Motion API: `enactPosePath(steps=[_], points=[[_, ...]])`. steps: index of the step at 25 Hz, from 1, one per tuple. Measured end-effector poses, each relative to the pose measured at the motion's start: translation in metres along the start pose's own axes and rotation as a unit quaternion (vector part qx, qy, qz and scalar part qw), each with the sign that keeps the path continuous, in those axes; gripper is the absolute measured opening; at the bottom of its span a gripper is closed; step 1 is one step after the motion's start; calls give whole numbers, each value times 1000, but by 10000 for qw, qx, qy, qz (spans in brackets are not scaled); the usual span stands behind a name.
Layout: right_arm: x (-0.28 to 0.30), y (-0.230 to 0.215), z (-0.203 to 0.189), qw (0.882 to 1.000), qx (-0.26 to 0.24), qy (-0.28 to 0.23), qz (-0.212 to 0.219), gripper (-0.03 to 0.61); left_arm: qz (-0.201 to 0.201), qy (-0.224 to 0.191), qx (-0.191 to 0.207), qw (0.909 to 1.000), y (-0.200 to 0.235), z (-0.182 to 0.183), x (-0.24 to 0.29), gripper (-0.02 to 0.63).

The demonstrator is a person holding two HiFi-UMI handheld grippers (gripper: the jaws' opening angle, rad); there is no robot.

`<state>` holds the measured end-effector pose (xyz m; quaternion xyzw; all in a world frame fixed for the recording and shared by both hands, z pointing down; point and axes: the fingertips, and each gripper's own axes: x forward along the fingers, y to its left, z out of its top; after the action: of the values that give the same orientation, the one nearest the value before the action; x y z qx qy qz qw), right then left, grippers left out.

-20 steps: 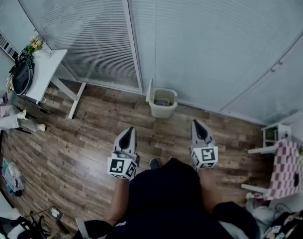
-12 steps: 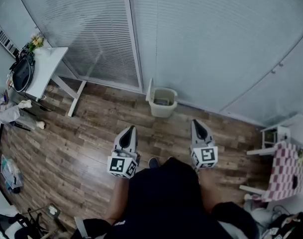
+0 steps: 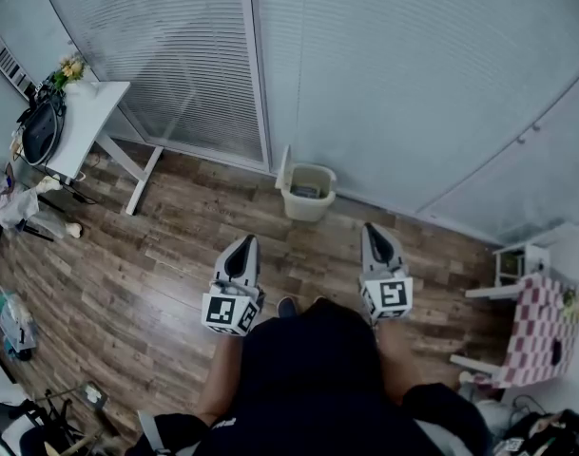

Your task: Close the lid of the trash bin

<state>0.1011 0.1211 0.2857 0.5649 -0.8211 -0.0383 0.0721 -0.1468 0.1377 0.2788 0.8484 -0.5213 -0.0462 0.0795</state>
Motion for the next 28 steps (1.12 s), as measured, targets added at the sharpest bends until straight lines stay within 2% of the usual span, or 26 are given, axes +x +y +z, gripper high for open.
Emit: enactPosePath(steps=[3,4,6,8,12,22,25,28], points=[[2,-1,-2,9999,114,32,22,5,29,-24,169,9999,-2,3,2,10],[3,-1,-3,9998,168,56,58,5,2,-7,211,9998,-4,2,4,29],[4,-2,-6,9994,278,124,143,5,-68,66,234,9997,-8,0,10,213],[3,-3,-7,9991,359,124,182,5,-110,109,249,9996,-13,1,13,254],[4,-7,-5,9990,390,10,194,5,-129,44,401,9991,-15,9,17,270],[13,-7,-13,9983,453,274,234,3,-6,14,198,9998,-4,5,17,273],[10,-13,-18,9980,451,343,270,5,-68,11,230,9997,-8,5,24,273],[15,-15,-16,9983,488,180,279,5,-179,-69,278,9994,-4,9,35,272]])
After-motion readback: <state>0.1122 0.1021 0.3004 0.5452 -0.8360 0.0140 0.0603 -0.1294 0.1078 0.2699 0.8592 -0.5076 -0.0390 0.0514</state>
